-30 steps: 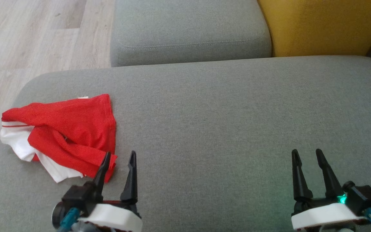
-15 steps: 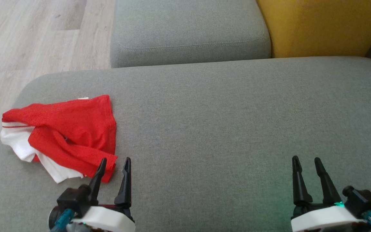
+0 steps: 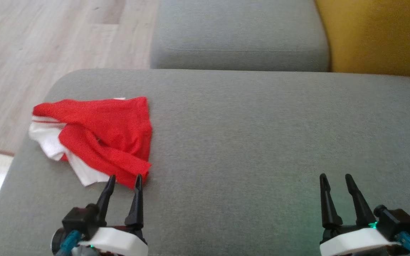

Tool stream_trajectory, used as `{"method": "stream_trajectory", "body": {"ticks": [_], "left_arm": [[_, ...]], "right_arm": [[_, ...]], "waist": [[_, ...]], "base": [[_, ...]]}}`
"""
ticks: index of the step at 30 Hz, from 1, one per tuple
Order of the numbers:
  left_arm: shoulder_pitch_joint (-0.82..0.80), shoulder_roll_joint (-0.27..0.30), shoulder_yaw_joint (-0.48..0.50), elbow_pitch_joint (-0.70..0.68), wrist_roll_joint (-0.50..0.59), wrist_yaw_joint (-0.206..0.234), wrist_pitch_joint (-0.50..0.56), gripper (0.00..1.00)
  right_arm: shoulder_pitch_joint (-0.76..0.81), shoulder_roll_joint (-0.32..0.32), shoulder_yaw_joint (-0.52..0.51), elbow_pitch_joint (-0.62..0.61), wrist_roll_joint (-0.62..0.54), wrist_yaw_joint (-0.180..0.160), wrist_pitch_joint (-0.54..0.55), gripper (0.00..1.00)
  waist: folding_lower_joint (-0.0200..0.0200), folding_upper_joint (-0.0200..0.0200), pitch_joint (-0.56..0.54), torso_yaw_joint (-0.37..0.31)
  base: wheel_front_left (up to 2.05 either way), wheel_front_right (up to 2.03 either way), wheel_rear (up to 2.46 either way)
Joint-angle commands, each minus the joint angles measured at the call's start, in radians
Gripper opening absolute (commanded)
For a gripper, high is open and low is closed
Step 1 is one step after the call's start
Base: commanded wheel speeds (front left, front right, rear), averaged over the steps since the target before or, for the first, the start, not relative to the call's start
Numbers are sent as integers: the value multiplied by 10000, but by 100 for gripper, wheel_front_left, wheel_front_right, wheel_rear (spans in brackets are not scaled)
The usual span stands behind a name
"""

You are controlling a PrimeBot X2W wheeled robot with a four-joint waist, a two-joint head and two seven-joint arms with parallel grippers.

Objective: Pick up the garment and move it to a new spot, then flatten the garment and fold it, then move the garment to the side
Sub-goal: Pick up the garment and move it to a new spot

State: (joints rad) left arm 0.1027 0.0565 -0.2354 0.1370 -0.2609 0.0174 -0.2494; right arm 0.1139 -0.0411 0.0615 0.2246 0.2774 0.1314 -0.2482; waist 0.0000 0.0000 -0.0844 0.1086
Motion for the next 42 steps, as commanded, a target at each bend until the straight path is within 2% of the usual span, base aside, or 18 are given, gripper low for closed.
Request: {"method": "stream_trajectory", "body": {"ticks": [1, 13, 23, 29, 35, 42], "left_arm": [[-432, -61, 456, -266, 117, 22, -124, 100], [-458, -62, 961, -202, 341, -70, -124, 100], [-454, -62, 1169, -289, 424, -132, -124, 100], [-449, -62, 1453, -347, 471, -126, -124, 100], [-736, -55, 2163, -397, 583, -194, -124, 100], [-2352, 614, 2809, 716, 739, -642, -121, 100]], "right_arm": [[-385, -91, 294, -306, -105, -7, -136, 100], [-300, -91, 403, -215, -611, -7, -136, 100], [-380, -91, 635, -130, -470, -7, -136, 100], [-403, -91, 815, -95, -452, -7, -136, 100], [-557, -91, 680, -153, -585, -7, -136, 100], [-1165, -91, 261, -689, -1132, -7, -136, 100]], "waist": [[0, 0, 11, 383], [0, 0, 40, 2177], [0, 0, 132, 3027], [0, 0, 176, 3047], [0, 0, 514, 2625], [0, 0, 1765, 1961]], "base": [[0, 0, 0], [0, 0, 0], [0, 0, 0], [0, 0, 0], [0, 0, 0], [0, 0, 0]]}}
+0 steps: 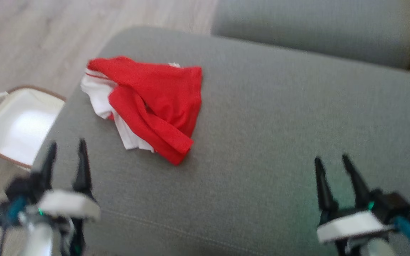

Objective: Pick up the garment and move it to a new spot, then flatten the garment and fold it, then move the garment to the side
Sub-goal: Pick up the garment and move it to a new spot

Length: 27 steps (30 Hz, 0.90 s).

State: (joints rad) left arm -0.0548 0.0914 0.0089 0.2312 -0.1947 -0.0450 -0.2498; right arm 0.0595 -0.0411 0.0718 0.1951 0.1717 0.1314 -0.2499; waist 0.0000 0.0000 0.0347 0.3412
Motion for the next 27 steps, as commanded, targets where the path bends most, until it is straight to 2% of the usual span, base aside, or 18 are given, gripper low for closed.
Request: {"method": "stream_trajectory", "body": {"ticks": [1, 4, 11, 15, 20, 23, 27], "left_arm": [[-1153, 445, 383, 111, 105, -66, -50, 100], [-2444, 934, 401, 1081, 132, -173, 528, 100], [-5398, 1928, 393, 3326, -269, -534, 2631, 100], [-6738, 2235, 270, 4576, -603, -690, 3756, 100], [-7709, 2549, 143, 5707, -845, -773, 4548, 100], [-8290, 2799, 82, 6372, -873, -793, 4600, 100], [-8797, 2817, 28, 7139, -953, -801, 4567, 100]], "right_arm": [[-752, -91, 101, -490, -147, -7, -118, 100], [-1130, -91, -108, -810, -361, -7, -118, 100], [-1725, -91, -463, -1509, -725, -7, -9, 100], [-1843, -91, -554, -1754, -640, -7, 157, 100], [-1939, -91, -451, -1877, -343, -7, 289, 100], [-2012, -91, -348, -1998, -361, -7, 339, 100], [-2023, -91, -270, -2085, -387, -7, 377, 100]], "waist": [[0, 0, 793, -469], [0, 0, 1384, -721], [0, 0, 2547, -1214], [0, 0, 2959, -1380], [0, 0, 3232, -1545], [0, 0, 3380, -1647], [0, 0, 3485, -1744]], "base": [[0, 0, 0], [0, 0, 0], [0, 0, 0], [0, 0, 0], [0, 0, 0], [0, 0, 0], [0, 0, 0]]}}
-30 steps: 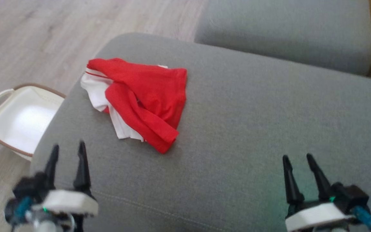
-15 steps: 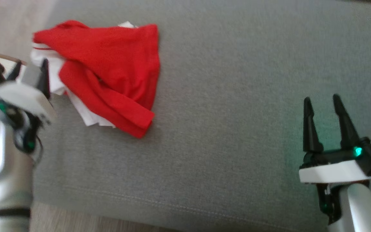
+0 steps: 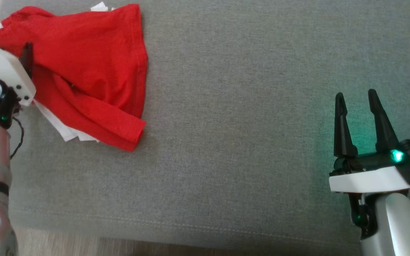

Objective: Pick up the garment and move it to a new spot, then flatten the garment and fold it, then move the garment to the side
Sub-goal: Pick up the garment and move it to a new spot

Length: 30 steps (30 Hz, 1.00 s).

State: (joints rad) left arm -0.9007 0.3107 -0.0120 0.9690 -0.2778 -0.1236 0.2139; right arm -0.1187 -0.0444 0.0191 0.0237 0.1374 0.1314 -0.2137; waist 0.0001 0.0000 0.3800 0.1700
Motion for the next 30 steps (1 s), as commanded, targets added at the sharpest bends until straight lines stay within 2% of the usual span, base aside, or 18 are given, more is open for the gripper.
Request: {"method": "stream_trajectory", "body": {"ticks": [1, 2, 3, 4, 5, 12, 19, 25, 30], "left_arm": [[-430, 633, 214, -76, -121, -16, -105, 100], [-513, 639, 198, 76, -130, -18, -151, 100], [-594, 635, 202, 235, -173, -20, -165, 59], [-670, 631, 202, 356, -217, -25, -231, 9], [-734, 645, 133, 438, -193, -30, -340, 0], [-1104, 796, -157, 607, 12, -44, -2097, 0], [-1491, 727, -420, 8, 220, -23, -4116, 0], [-1318, 266, -966, -930, 333, -44, -4399, 0], [-672, -251, -1442, -2088, 179, -57, -4026, 0]], "right_arm": [[-244, -58, 273, -391, -55, -7, 27, 100], [-247, -58, 286, -407, -62, -7, 38, 100], [-248, -58, 293, -417, -67, -7, 44, 100], [-252, -58, 297, -424, -66, -7, 48, 100], [-255, -58, 302, -430, -57, -7, 49, 100], [-227, -58, 398, -261, 98, -7, -24, 100], [-67, -58, 507, 238, 539, -7, -258, 100], [224, -58, 548, 748, 1047, -7, -420, 100], [426, -58, 681, 1046, 1402, -7, -469, 100]], "waist": [[-1, 0, 56, -55], [-1, 0, 77, -79], [-1, 0, 95, -98], [-1, 0, 114, -116], [-1, 0, 131, -133], [-1, 0, -65, -216], [-1, 0, -1058, -280], [-1, 0, -2230, -455], [-1, 0, -3044, -831]], "base": [[0, 0, 0], [0, 0, 0], [0, 0, 0], [0, 0, 0], [0, 0, 0], [0, 0, 0], [0, 0, 0], [0, 0, 0], [0, 0, 0]]}}
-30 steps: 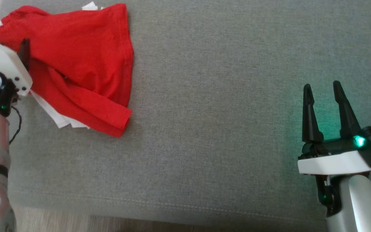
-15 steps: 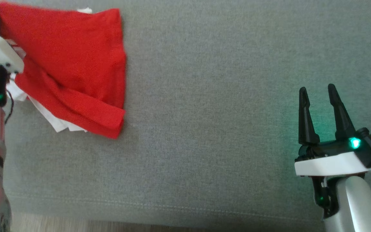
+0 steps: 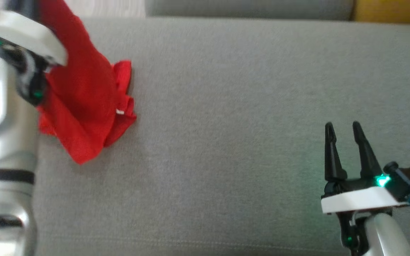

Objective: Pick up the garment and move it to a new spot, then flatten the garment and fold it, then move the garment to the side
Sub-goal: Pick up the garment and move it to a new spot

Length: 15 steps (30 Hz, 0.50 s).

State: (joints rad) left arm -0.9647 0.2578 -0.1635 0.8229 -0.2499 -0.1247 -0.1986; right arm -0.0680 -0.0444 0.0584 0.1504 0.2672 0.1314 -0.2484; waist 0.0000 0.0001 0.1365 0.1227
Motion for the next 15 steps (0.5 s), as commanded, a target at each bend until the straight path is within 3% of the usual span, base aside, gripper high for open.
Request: {"method": "stream_trajectory", "body": {"ticks": [1, 8, 15], "left_arm": [[132, 159, -25, -934, -136, -47, 210, 0], [1256, -730, -619, -3099, -424, -15, 1162, 0], [2102, -1826, -1496, -5498, -912, 384, 2279, 0]], "right_arm": [[-45, -58, 305, -199, 155, -7, -125, 100], [125, -58, 427, -278, 406, -7, -131, 100], [108, -58, 423, -443, 516, -7, -132, 100]], "waist": [[0, -1, -732, -441], [0, -1, -1405, -1141], [0, -1, -1587, -2097]], "base": [[0, 0, 0], [0, 0, 0], [0, 0, 0]]}}
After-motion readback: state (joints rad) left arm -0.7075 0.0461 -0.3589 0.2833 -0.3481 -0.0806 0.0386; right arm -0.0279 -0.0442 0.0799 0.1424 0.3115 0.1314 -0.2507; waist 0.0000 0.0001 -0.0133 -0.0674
